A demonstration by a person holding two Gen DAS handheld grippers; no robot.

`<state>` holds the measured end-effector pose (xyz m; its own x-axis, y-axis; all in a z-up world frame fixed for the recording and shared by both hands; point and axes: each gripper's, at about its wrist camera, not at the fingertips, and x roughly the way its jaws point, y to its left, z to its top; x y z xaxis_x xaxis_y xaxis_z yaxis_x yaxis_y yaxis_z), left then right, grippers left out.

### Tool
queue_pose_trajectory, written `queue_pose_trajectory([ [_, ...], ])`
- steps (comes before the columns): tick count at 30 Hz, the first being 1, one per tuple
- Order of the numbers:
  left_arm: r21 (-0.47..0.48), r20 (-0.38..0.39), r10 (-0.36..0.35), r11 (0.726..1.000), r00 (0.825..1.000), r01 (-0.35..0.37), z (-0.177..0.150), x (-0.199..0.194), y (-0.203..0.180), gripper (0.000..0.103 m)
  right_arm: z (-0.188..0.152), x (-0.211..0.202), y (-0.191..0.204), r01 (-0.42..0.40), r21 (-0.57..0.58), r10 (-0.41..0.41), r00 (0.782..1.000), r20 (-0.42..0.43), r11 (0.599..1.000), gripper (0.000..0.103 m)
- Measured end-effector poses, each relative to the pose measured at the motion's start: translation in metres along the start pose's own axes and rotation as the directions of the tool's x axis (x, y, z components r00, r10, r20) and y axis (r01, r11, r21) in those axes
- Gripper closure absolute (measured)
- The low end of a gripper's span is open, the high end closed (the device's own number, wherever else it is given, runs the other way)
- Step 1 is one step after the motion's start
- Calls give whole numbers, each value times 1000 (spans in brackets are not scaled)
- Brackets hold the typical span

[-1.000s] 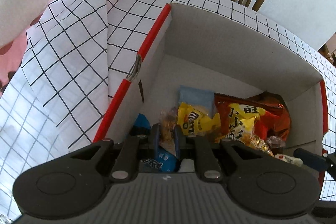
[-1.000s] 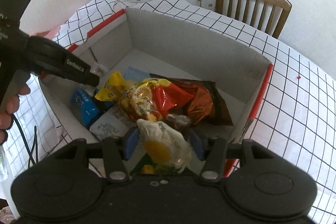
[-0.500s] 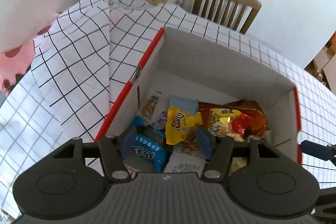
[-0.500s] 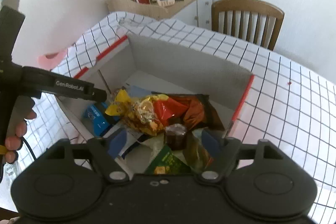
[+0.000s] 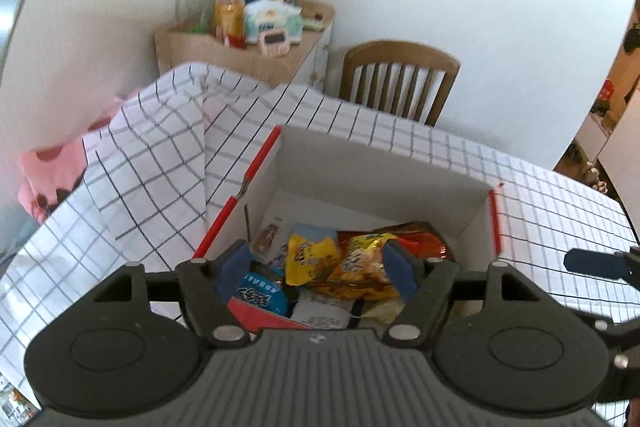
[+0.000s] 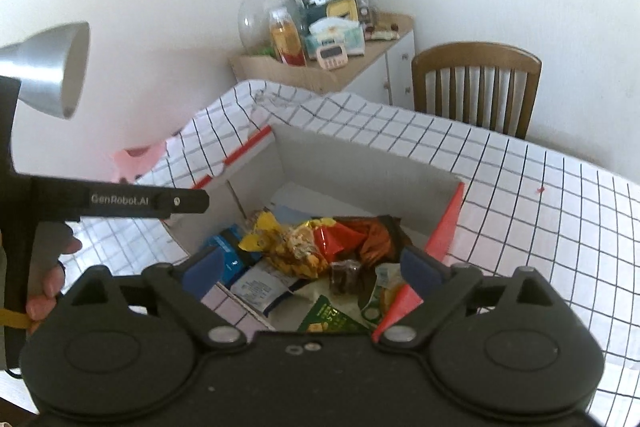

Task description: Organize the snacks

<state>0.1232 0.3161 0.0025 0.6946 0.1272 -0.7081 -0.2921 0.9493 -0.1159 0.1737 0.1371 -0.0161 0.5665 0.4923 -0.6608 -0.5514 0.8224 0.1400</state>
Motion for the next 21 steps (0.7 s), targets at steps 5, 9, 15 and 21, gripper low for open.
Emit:
queue_pose_trajectory([
  [5, 7, 61, -16, 1000, 998, 16, -7, -27, -16, 22, -3, -25, -12, -7, 22, 6, 999, 44, 1000, 0],
  [9, 10, 99, -10, 1000, 995, 9, -14, -43, -27, 18, -9, -42, -21, -3, 39, 0, 998, 65, 999, 0],
  [15, 18, 128, -1, 1000, 992, -1, -26, -64, -43, 4, -16, -64, -29, 18, 48, -23, 995, 101, 999, 0],
  [21, 31, 159, 1, 1000, 987, -6, -35, -80, -55, 4, -21, -77, -35, 23, 46, -28, 992, 122, 999, 0],
])
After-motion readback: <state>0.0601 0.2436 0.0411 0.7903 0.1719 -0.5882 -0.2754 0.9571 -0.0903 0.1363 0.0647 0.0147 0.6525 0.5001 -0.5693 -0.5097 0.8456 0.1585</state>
